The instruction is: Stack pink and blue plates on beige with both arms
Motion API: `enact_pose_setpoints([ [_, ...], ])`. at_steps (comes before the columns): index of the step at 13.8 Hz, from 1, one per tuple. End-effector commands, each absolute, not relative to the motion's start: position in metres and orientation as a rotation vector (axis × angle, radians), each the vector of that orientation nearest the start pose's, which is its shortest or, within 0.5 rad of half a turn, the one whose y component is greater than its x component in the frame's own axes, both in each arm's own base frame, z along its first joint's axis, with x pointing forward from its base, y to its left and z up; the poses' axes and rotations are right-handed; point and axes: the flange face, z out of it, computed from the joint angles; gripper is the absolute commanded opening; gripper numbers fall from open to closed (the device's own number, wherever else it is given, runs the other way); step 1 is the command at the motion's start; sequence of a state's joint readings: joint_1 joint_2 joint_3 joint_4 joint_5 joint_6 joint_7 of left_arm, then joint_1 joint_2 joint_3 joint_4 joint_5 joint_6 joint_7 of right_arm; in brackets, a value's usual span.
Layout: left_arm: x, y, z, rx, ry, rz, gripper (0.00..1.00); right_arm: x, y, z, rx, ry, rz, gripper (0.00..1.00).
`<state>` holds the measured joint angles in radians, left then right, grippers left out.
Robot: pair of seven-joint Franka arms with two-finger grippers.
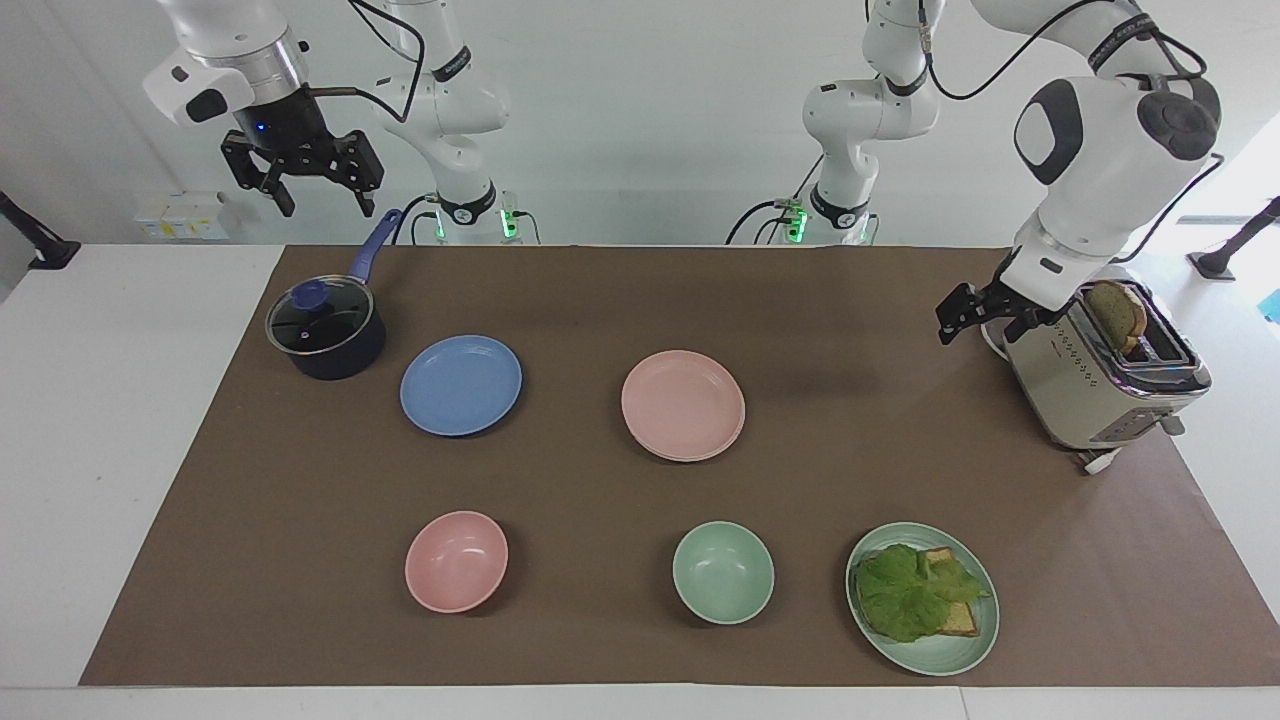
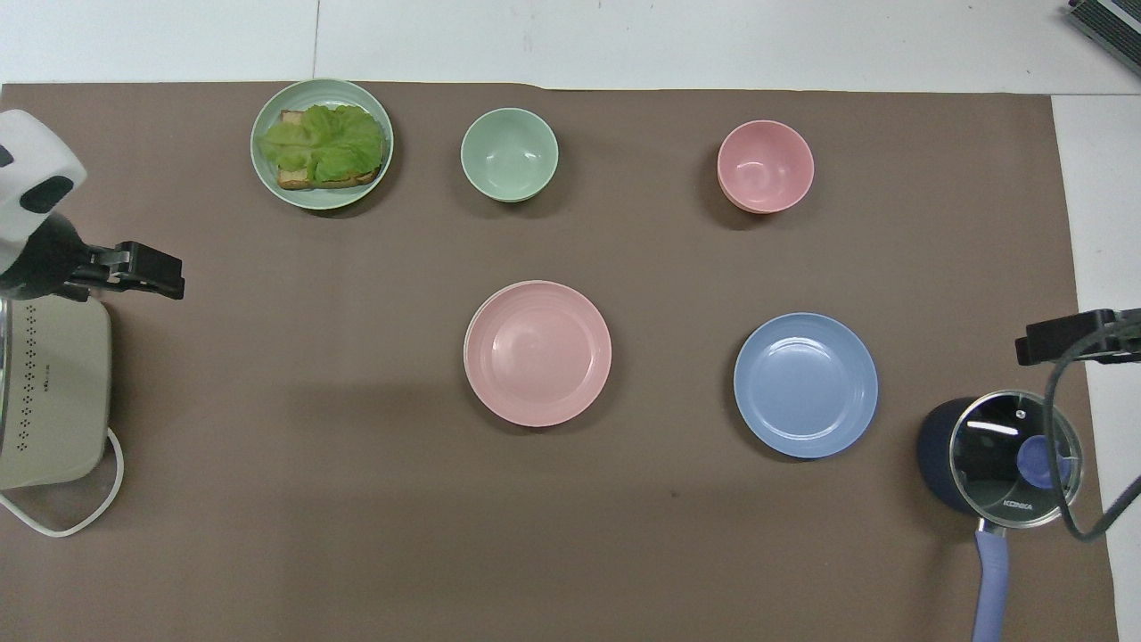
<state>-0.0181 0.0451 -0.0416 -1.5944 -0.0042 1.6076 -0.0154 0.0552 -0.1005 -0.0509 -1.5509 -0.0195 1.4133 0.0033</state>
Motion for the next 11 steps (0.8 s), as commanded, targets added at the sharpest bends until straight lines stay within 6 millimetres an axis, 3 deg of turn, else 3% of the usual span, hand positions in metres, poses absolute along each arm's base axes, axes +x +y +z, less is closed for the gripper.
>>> enact_pose_setpoints([
  [1, 0.558, -0.029, 0.629, -3.119, 0.086, 0.095, 1.0, 0.497, -0.004, 0.674, -3.143, -0.025, 0.065, 1.0],
  [3, 0.544, -0.03, 0.649, -3.129, 0.08, 0.045, 1.0, 0.498, -0.004, 0.674, -3.144, -0.028, 0.056, 1.0],
  [6, 0.541, -0.032, 0.649, -3.133, 0.081, 0.045, 1.0, 0.498, -0.005, 0.672, -3.143, -0.052, 0.041, 1.0],
  [11, 0.542, -0.029, 0.649, -3.133, 0.074, 0.045, 1.0, 0.517, -0.01, 0.586, -3.138, -0.105, 0.046, 1.0],
])
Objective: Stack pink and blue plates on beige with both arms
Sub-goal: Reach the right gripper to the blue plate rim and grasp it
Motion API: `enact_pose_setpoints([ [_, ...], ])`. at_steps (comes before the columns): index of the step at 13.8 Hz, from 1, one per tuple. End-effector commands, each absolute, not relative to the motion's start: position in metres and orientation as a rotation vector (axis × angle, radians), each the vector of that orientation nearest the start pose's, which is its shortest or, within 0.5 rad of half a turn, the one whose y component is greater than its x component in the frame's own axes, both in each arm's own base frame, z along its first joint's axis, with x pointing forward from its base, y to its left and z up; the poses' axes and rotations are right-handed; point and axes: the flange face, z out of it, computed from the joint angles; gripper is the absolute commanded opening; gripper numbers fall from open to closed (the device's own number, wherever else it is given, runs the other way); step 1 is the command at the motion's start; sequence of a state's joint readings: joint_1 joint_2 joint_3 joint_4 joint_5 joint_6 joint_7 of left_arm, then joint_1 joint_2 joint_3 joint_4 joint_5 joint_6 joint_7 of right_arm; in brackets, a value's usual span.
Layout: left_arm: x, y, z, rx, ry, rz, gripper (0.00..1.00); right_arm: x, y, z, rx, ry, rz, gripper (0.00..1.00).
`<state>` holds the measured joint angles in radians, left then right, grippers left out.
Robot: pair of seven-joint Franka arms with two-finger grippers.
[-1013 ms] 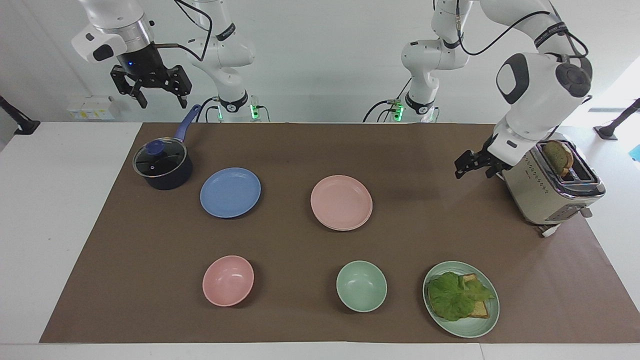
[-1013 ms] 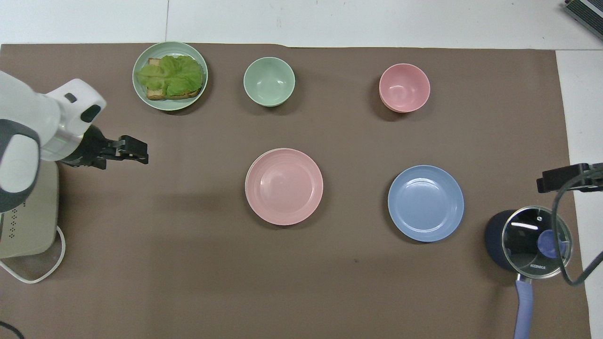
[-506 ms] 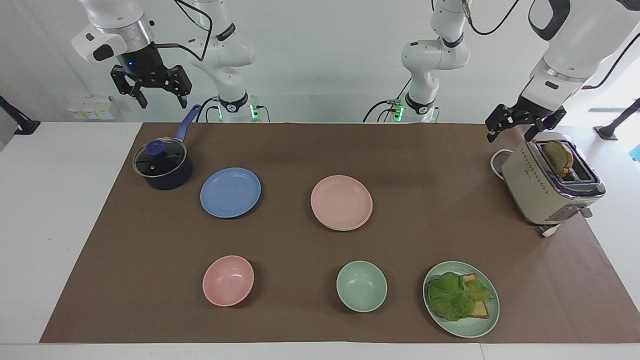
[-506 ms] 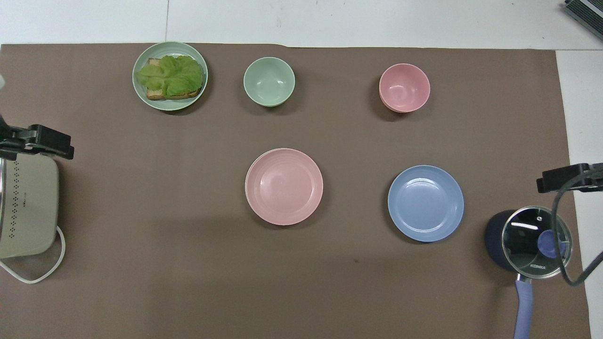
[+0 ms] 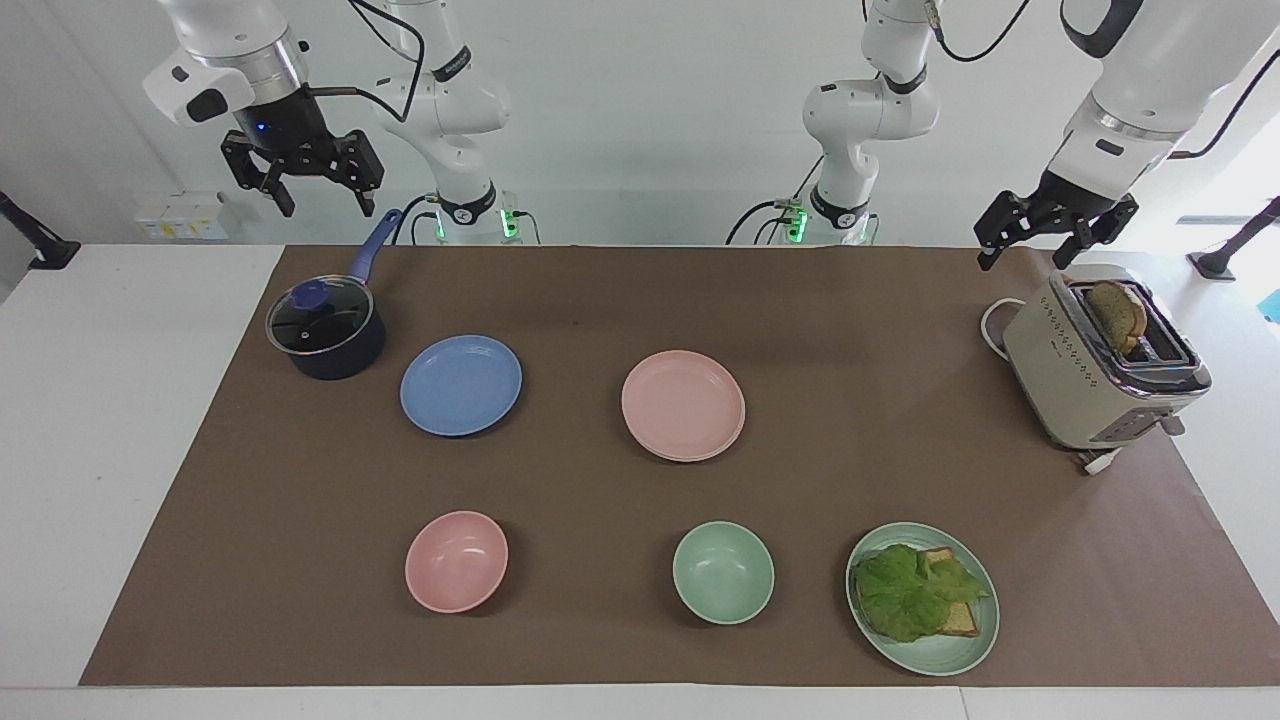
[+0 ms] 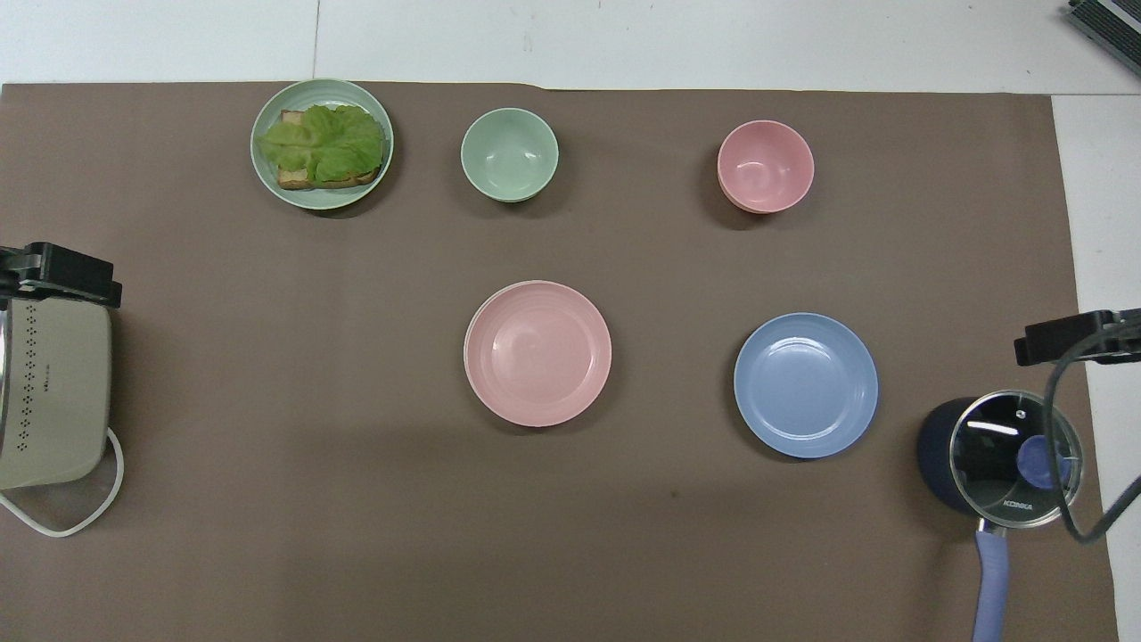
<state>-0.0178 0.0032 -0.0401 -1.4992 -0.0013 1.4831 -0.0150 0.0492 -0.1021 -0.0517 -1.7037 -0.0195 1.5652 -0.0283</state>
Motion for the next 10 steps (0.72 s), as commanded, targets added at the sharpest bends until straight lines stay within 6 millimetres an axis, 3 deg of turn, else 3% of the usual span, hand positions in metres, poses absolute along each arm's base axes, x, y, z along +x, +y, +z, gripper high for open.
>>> enact_pose_setpoints([
  [1, 0.541, -0.03, 0.649, -3.133, 0.076, 0.045, 1.0, 0.521, -0.008, 0.567, -3.134, -0.172, 0.053, 1.0],
  [5, 0.541, -0.03, 0.649, -3.133, 0.079, 0.045, 1.0, 0.53, -0.008, 0.458, -3.11, -0.367, 0.125, 1.0],
  [10, 0.541, -0.03, 0.649, -3.133, 0.079, 0.045, 1.0, 0.518, -0.027, 0.387, -3.078, -0.401, 0.19, 1.0],
])
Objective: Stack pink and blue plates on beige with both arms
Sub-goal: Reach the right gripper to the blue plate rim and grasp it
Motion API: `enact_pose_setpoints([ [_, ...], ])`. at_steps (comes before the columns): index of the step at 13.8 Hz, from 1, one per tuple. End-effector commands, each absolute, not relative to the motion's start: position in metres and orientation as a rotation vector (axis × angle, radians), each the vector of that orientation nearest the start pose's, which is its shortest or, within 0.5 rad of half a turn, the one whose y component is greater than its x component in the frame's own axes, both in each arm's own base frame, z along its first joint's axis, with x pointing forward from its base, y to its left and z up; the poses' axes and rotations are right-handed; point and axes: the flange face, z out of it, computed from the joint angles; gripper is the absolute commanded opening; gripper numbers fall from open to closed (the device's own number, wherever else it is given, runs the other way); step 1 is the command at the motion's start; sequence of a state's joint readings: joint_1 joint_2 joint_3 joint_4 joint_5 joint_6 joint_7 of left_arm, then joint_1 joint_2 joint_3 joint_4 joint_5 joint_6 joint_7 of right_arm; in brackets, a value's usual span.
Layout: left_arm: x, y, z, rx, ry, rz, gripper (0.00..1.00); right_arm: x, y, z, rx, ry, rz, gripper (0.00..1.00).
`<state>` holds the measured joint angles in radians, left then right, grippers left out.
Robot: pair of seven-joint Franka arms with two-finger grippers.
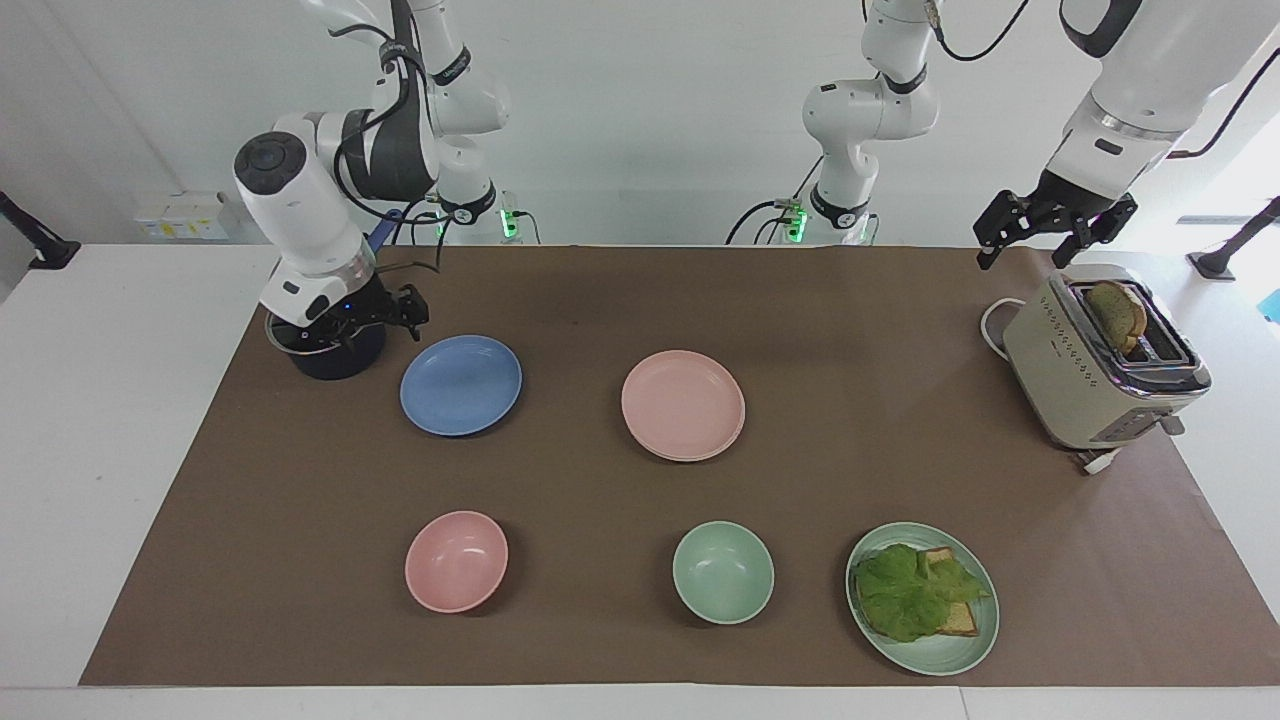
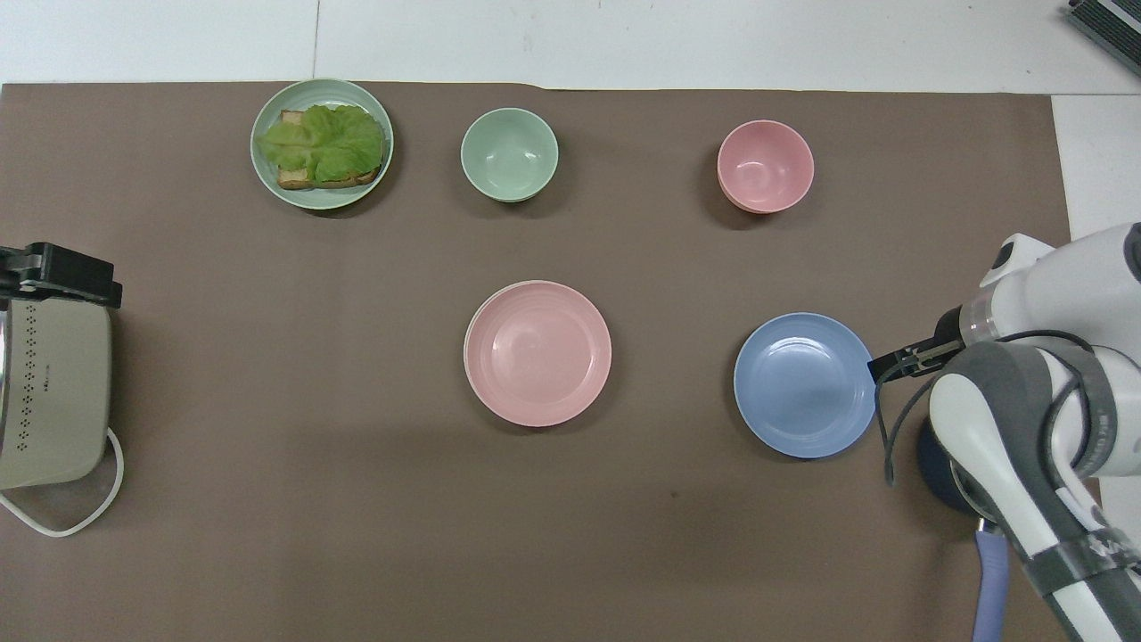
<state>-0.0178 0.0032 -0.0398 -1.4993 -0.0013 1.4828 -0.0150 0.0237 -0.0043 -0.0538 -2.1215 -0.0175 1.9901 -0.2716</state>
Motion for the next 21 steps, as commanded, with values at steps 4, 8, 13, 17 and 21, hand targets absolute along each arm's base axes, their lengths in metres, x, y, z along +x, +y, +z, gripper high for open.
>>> enact_pose_setpoints([
  [4, 0.542, -0.03, 0.648, -3.133, 0.078, 0.048, 1.0, 0.522, -0.03, 0.342, -3.067, -0.451, 0.185, 1.0],
  [8, 0.541, -0.03, 0.65, -3.133, 0.078, 0.043, 1.0, 0.511, -0.032, 0.298, -3.062, -0.462, 0.213, 1.0],
  [13, 0.541, -0.03, 0.649, -3.133, 0.079, 0.045, 1.0, 0.518, -0.031, 0.288, -3.068, -0.458, 0.2, 0.59],
  [17, 0.541, -0.03, 0.65, -3.133, 0.076, 0.043, 1.0, 0.525, -0.03, 0.291, -3.072, -0.412, 0.205, 0.0],
  [21, 0.541, -0.03, 0.65, -3.133, 0.078, 0.043, 1.0, 0.54, -0.026, 0.303, -3.074, -0.351, 0.26, 0.0],
])
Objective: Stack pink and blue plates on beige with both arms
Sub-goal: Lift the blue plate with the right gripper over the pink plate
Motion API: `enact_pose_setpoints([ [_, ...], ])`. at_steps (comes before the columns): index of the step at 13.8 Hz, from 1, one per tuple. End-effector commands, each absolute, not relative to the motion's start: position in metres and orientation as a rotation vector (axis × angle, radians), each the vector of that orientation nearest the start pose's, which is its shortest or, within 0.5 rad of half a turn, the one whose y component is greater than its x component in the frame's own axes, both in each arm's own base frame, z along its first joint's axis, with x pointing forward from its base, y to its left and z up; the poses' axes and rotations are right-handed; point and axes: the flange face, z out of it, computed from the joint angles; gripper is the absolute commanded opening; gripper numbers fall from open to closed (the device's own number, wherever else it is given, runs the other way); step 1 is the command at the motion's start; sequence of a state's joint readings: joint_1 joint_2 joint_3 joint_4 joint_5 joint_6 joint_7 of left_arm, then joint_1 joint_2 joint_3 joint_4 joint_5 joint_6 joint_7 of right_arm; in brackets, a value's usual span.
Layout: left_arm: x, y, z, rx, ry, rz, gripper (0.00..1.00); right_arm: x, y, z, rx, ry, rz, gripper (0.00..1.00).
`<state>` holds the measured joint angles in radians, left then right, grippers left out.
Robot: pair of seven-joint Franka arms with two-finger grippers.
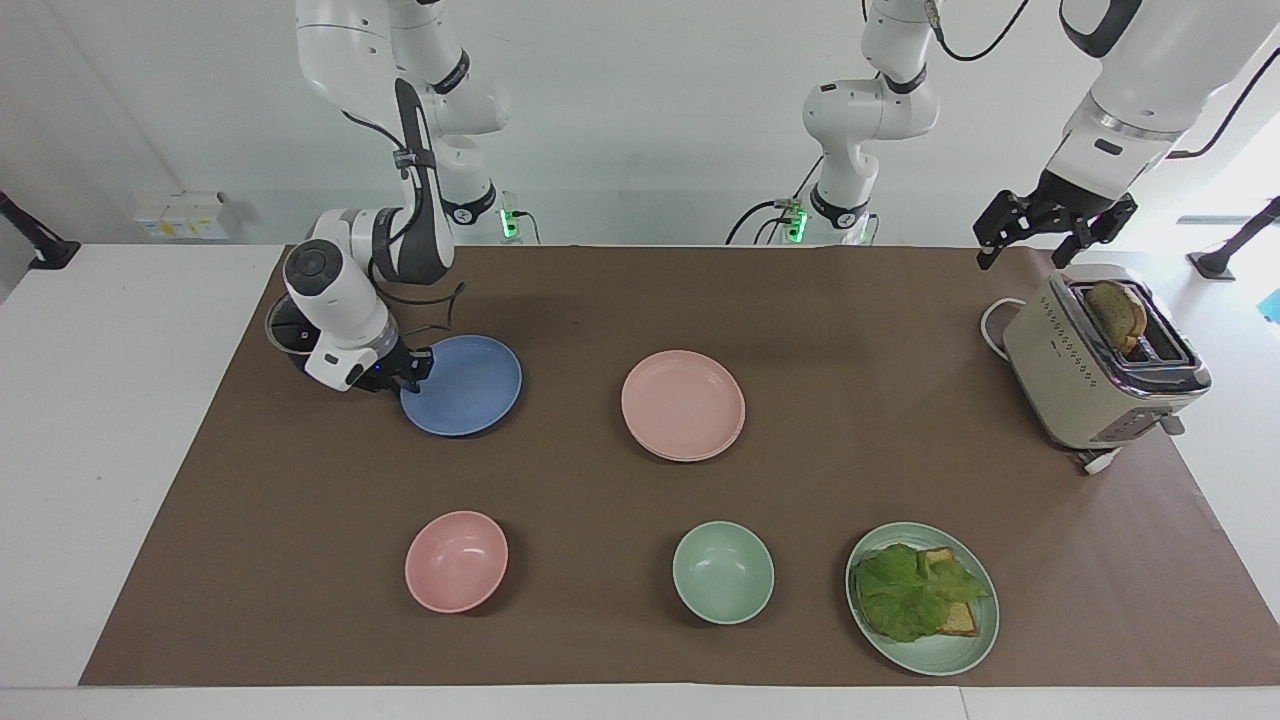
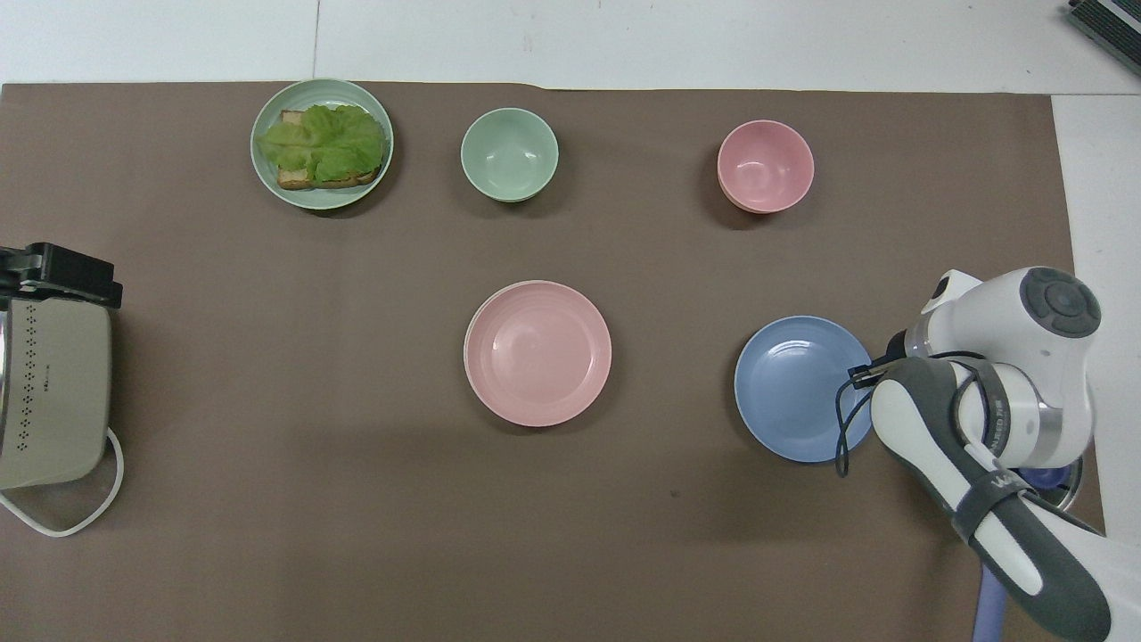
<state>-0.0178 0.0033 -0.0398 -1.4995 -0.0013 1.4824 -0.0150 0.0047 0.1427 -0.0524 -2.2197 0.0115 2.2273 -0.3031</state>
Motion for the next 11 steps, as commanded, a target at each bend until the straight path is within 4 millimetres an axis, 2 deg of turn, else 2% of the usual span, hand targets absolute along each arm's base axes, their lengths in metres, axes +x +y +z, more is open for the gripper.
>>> enact_pose_setpoints([
  [1, 0.541, -0.03, 0.65, -3.133, 0.078, 0.043, 1.0, 0.548, -0.025, 0.316, -3.072, -0.352, 0.269, 0.0],
  [6, 0.541, -0.03, 0.65, -3.133, 0.076, 0.043, 1.0, 0.583, -0.013, 0.364, -3.093, -0.304, 0.187, 0.0],
  [9, 0.541, -0.03, 0.65, -3.133, 0.076, 0.043, 1.0, 0.613, 0.023, 0.414, -3.116, -0.171, 0.153, 0.0],
  [11, 0.541, -0.03, 0.65, -3.133, 0.076, 0.043, 1.0, 0.623, 0.043, 0.435, -3.118, -0.087, 0.106, 0.0],
])
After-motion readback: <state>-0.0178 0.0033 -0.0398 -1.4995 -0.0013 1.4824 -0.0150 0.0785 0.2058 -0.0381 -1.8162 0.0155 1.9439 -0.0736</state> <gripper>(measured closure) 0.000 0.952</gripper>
